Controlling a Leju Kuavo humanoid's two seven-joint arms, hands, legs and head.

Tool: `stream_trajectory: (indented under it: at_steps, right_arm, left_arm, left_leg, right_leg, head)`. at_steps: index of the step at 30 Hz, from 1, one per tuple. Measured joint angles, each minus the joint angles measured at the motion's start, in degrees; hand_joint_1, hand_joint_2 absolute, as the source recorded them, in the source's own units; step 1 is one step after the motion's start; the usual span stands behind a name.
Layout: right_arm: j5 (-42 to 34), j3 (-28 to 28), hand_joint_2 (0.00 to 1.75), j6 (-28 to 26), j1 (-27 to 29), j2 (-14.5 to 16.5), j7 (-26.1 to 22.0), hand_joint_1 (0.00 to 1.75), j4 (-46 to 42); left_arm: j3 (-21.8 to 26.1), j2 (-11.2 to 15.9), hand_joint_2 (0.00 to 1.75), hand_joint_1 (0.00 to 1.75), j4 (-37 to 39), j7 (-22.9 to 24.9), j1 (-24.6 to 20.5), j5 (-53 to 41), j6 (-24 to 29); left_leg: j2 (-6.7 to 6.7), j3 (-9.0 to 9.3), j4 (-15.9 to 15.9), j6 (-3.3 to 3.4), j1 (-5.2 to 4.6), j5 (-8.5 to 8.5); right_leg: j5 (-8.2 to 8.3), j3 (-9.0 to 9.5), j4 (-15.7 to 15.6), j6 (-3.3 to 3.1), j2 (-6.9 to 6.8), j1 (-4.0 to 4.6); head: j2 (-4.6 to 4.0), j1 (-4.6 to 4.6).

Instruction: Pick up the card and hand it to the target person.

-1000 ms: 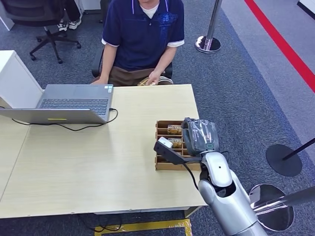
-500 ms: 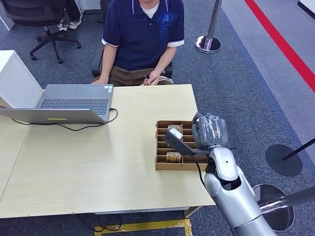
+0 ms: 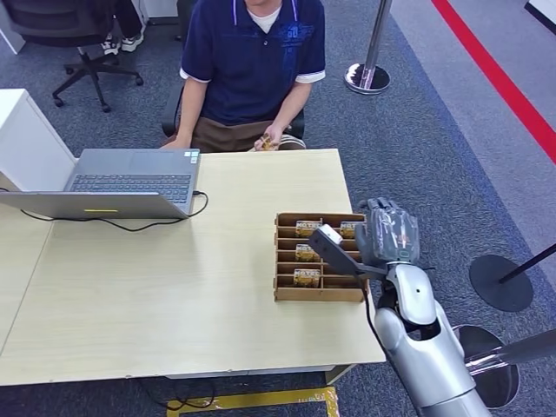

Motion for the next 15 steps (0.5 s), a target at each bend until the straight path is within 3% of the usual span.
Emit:
stream_trajectory:
  at_steps: [5, 9, 15]
  right_arm:
    - [-0.2, -0.1, 1.75, 0.6, 0.6, 0.0, -0.5, 0.92, 0.0]
    - [-0.1, -0.1, 1.75, 1.5, 0.5, 0.2, -0.8, 1.11, 0.1]
    - [0.0, 0.0, 1.75, 2.5, -0.2, 1.1, -1.0, 1.13, 0.9]
  left_arm:
    - [0.0, 0.0, 0.0, 0.0, 0.0, 0.0, 0.0, -0.2, -0.3]
    - [0.0, 0.0, 0.0, 0.0, 0.0, 0.1, 0.0, -0.3, -0.4]
    - [0.0, 0.0, 0.0, 0.0, 0.0, 0.3, 0.0, -0.7, -0.5]
  left_leg:
    - [0.0, 0.0, 0.0, 0.0, 0.0, 0.0]
    - [0.0, -0.01, 0.0, 0.0, 0.0, 0.0]
    - [0.0, -0.02, 0.0, 0.0, 0.0, 0.0]
  right_leg:
    - [0.0, 0.0, 0.0, 0.0, 0.0, 0.0]
    - [0.0, 0.01, 0.0, 0.0, 0.0, 0.0]
    - [0.0, 0.01, 0.0, 0.0, 0.0, 0.0]
  head:
    - [0.0, 0.01]
    - [0.02, 0.01]
    - [0.01, 0.0]
